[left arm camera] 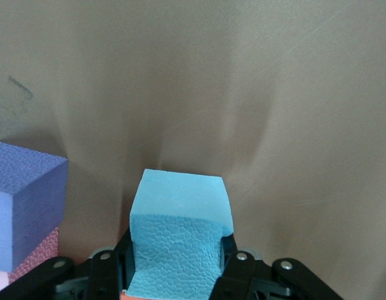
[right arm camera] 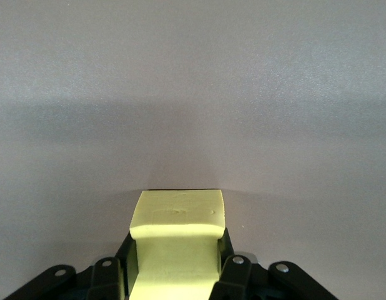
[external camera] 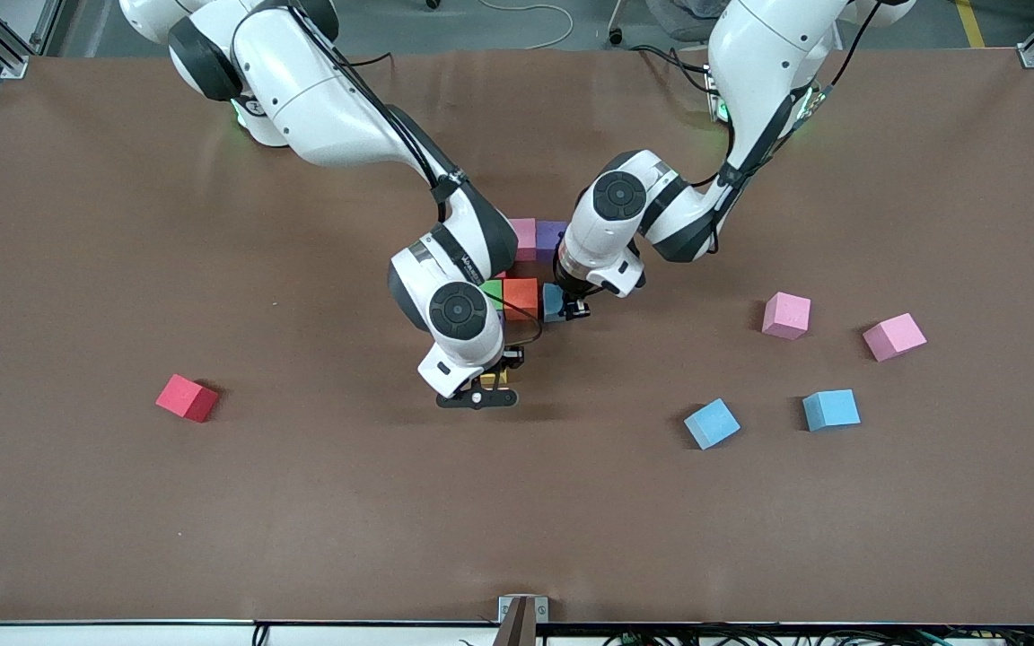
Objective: Arrange 11 blocks into digit 3
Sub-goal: 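Place the blue cube beside the orange cube with the left gripper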
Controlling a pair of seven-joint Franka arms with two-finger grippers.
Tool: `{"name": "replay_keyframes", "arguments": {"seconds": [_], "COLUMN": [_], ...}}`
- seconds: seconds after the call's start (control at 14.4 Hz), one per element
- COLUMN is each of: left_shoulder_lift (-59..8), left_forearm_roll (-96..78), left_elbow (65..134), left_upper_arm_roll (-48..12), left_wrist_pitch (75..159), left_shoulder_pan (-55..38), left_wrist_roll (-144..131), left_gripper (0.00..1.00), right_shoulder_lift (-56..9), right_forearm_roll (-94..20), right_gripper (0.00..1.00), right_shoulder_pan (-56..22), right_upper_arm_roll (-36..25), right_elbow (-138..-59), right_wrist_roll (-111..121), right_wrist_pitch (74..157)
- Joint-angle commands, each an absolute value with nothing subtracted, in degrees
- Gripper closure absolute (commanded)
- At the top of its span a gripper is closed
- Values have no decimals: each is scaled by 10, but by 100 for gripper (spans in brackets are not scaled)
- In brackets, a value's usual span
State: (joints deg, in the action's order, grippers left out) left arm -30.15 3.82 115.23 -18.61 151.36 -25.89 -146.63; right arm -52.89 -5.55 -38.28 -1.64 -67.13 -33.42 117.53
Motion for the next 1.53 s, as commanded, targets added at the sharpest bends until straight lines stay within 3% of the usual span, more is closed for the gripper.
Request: {"name": "replay_keyframes", "arguments": {"seconds": [0.0,1.04,1.46], "left_shoulder_lift": [-284,-296,-301], "left_forearm_roll": [50,51,50], "left_elbow": [1170,1165,1163], "left_upper_arm_roll": [-182,-182,-183], "left_wrist_pitch": [1530,1531,1539], "left_shoulder_pan": [-267,-270,-271], "left_wrist_roll": [-1477,-1477,-1477], "left_gripper": [68,65,65], "right_shoulder_lift": [-538,-544,-544], "right_forearm_roll": [-47,-40,-39], "right_gripper": [100,100,90], "right_shoulder_pan": [-389,-389,-389], "right_upper_arm_roll": [-22,-23,-23], "right_elbow": [-655,-655,-655], "right_wrist_roll": [-349,-349,-349], "right_wrist_pitch": [1167,1172,1172]}}
